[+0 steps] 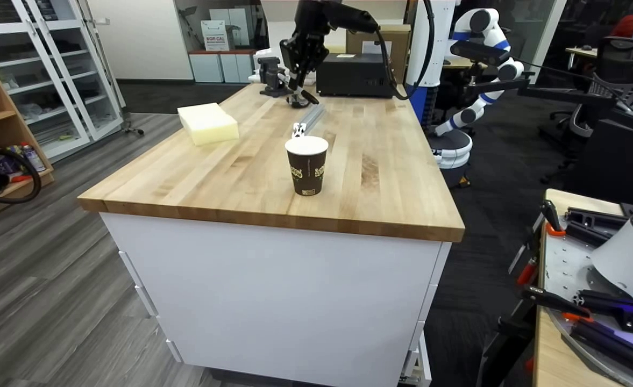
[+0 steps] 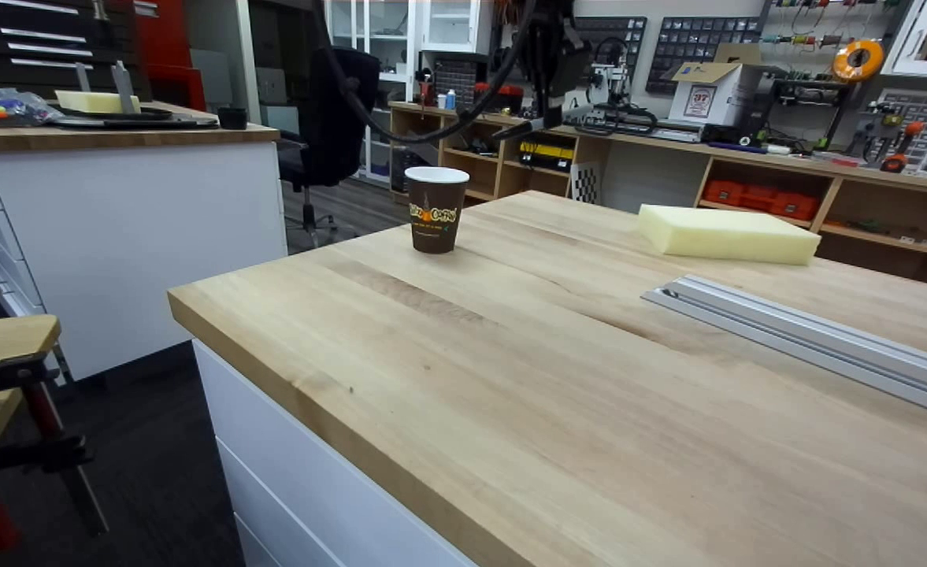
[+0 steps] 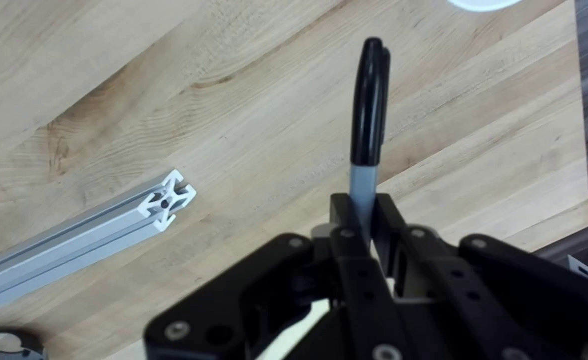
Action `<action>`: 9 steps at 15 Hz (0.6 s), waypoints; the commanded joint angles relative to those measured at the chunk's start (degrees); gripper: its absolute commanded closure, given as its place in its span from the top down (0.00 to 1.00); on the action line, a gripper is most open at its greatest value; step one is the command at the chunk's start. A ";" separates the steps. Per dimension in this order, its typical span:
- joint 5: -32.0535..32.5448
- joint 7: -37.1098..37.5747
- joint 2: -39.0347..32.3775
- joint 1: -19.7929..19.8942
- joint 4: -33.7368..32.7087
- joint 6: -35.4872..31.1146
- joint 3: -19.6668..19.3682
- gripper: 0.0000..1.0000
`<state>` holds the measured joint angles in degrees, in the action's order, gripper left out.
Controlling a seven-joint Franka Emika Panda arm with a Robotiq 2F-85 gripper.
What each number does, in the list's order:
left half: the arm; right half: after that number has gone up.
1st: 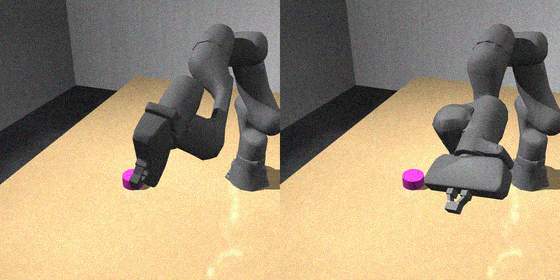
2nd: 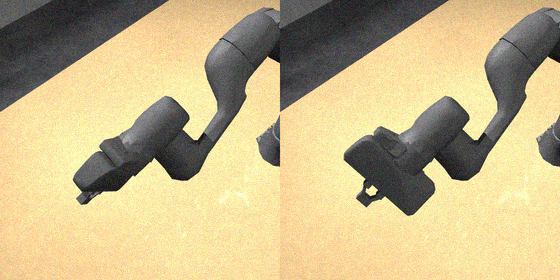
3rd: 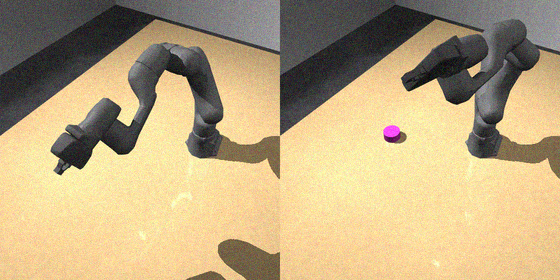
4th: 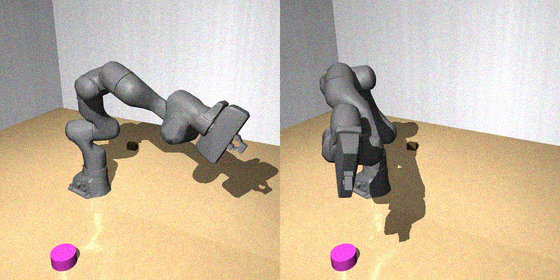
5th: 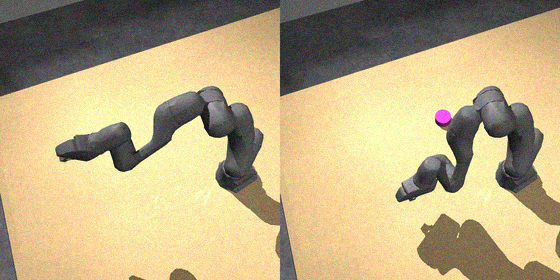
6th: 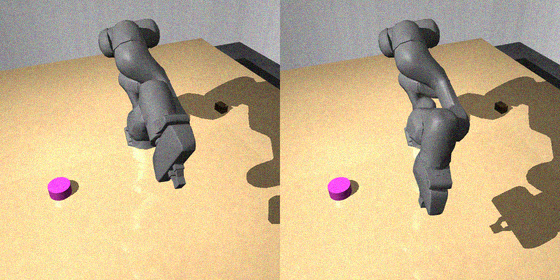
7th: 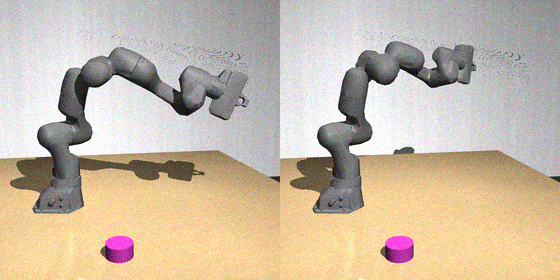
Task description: Pick up the pen from the countertop and put it in the brown cup
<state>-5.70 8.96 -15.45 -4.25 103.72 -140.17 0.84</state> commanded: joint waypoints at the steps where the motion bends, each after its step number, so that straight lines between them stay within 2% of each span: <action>1: -1.30 -4.74 1.99 0.55 0.88 2.32 2.25 0.03; 9: -3.50 -4.84 3.64 -0.36 2.22 5.08 5.06 0.03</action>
<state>-7.41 4.79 -14.88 -4.51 103.70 -136.95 5.17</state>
